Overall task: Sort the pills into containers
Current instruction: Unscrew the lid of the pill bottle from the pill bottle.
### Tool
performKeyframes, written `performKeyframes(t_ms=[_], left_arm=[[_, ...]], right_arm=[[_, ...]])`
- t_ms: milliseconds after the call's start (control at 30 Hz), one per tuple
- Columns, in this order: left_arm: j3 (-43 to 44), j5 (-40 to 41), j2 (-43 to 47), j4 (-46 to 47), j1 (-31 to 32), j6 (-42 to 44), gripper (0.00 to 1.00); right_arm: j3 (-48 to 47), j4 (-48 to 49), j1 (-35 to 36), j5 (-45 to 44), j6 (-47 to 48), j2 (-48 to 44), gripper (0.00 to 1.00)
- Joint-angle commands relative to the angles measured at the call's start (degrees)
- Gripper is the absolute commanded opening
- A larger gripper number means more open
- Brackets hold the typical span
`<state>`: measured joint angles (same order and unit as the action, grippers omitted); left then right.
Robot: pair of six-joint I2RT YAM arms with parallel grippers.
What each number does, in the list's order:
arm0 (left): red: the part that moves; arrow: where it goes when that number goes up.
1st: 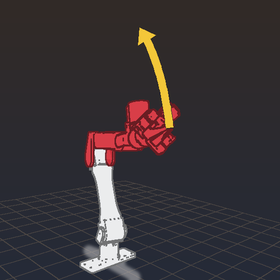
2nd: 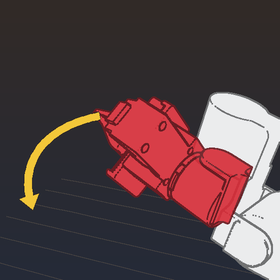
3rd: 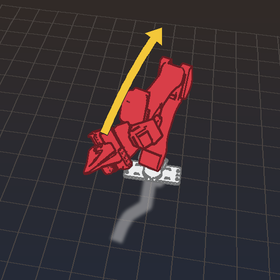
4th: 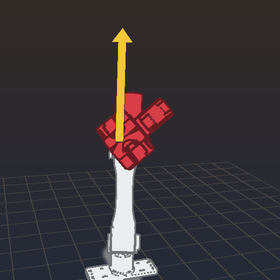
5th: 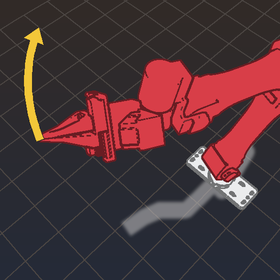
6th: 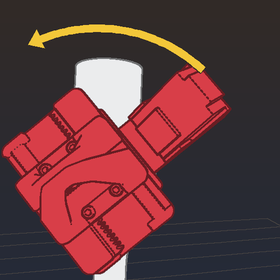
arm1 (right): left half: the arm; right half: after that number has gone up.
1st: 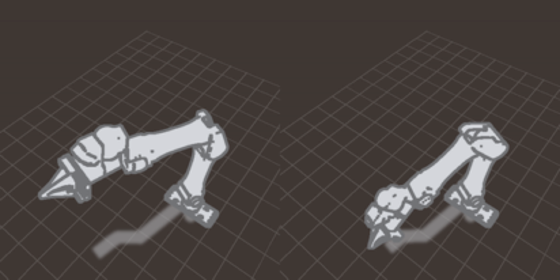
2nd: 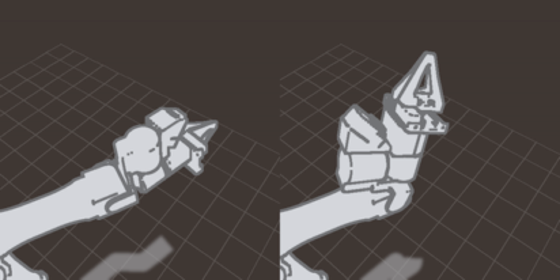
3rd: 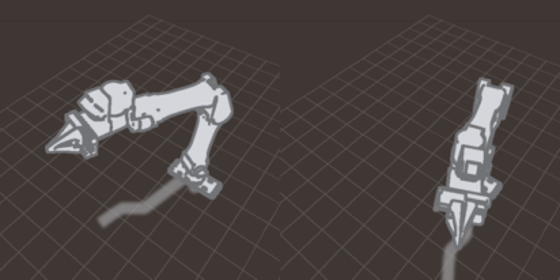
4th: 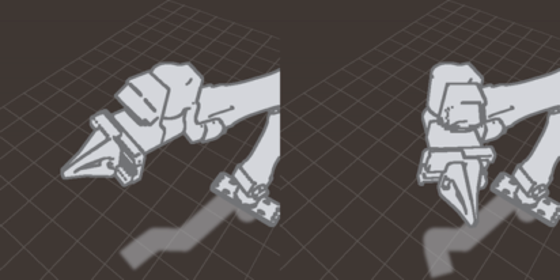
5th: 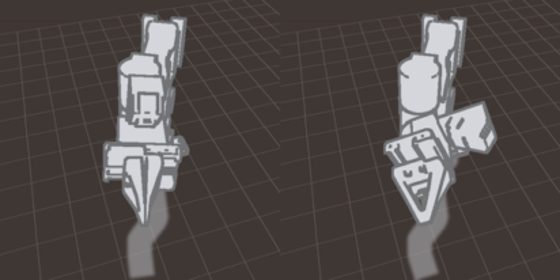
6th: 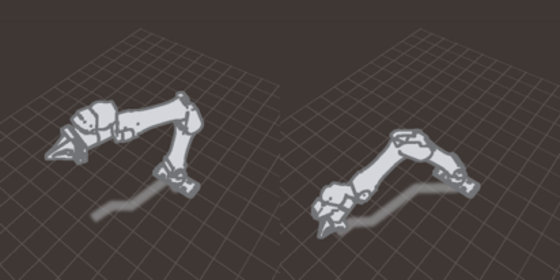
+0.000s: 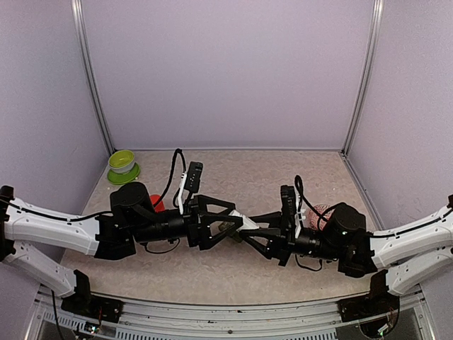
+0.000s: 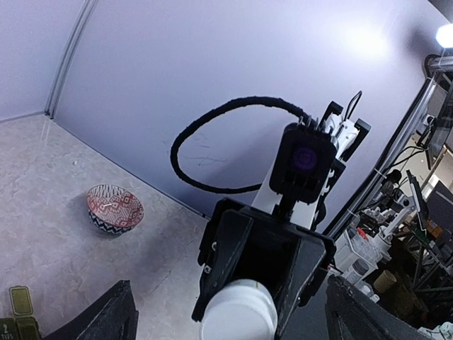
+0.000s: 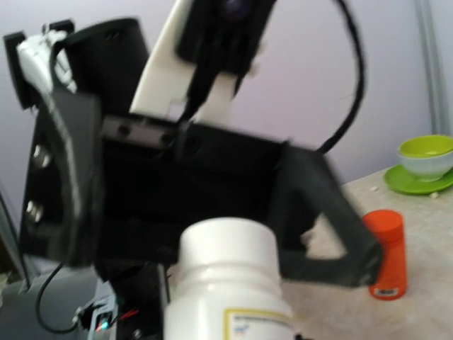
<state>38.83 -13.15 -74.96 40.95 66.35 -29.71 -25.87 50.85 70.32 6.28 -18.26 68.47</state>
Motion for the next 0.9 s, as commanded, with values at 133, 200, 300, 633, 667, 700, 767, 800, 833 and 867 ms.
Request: performKeyframes(t_ms=[133, 200, 300, 633, 667, 700, 767, 800, 833, 867], left_arm=[[0.48, -1.90, -1.00, 4.08, -0.45, -1.20, 0.82], [0.14, -1.91, -1.07, 4.56, -0.21, -1.31, 0.79], [-0.23, -1.73, -0.74, 4.67, 0.09, -1.14, 0.76], [-0.35, -1.20, -0.31, 4.32, 0.54, -0.27, 0.65], [-0.33, -1.13, -0.42, 4.32, 0.52, -0.36, 0.64], [-0.41, -1.12, -0.49, 4.50, 0.58, -0.35, 0.64], [-0.51, -0.90, -0.49, 4.53, 0.61, -0.48, 0.63], [-0.63, -0.58, -0.37, 4.50, 0.66, -0.56, 0.62], [-0.82, -0.30, -0.17, 4.55, 0.71, -0.55, 0.62], [-1.00, 0.08, -0.02, 4.52, 0.71, -0.56, 0.62]], right_arm=[[-3.64, 5.87, -0.28, 4.60, -1.67, 6.88, 0.22], [-3.85, 6.02, -0.28, 3.54, -1.87, 7.51, 0.21], [-3.22, 6.59, -0.28, 1.51, -1.78, 7.16, 0.22], [-0.35, 4.74, -0.53, -6.54, -2.03, 3.45, 0.22], [-0.06, 4.86, -0.54, -6.94, -2.06, 3.21, 0.22], [0.08, 4.73, -0.61, -7.24, -2.04, 2.95, 0.22], [0.60, 4.82, -0.69, -7.73, -2.04, 2.61, 0.22], [0.70, 4.83, -0.71, -7.73, -2.00, 2.45, 0.22], [0.84, 4.76, -0.78, -7.71, -2.00, 2.32, 0.22], [1.01, 4.70, -0.80, -7.77, -1.92, 2.06, 0.22]])
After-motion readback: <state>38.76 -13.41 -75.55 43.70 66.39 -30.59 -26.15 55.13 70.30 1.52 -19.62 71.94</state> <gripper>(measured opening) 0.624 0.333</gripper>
